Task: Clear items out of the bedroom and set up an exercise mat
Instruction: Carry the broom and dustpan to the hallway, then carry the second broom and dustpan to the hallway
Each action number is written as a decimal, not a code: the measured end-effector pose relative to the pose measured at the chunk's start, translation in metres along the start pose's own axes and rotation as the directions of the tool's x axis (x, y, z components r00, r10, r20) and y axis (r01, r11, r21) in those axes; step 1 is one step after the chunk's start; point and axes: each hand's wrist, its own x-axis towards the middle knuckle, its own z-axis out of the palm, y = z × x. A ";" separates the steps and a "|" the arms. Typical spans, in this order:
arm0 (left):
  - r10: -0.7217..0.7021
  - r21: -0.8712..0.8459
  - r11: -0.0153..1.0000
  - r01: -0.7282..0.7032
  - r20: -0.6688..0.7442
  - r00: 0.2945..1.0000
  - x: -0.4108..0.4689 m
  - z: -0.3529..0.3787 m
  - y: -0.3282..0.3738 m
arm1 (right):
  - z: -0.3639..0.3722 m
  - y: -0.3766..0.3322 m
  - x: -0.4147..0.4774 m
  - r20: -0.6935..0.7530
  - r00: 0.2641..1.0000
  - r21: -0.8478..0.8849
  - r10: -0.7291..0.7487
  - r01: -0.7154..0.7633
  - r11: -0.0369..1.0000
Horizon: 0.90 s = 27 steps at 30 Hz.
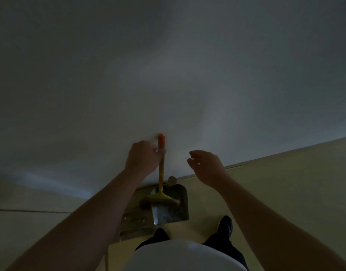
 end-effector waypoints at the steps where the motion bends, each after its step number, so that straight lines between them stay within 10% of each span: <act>1: 0.032 -0.008 0.999 -0.031 0.023 0.999 -0.005 -0.005 0.002 | -0.009 0.000 -0.003 -0.051 0.999 0.025 -0.004 0.005 1.000; 13: 0.479 -0.220 0.846 -0.487 -0.091 0.873 -0.007 -0.014 0.175 | -0.151 0.042 -0.058 -0.567 0.808 0.317 0.161 0.034 0.948; 27: 0.693 -0.546 0.555 -0.628 -0.115 0.712 -0.049 0.039 0.477 | -0.360 0.167 -0.172 -0.890 0.351 0.370 0.291 0.184 0.910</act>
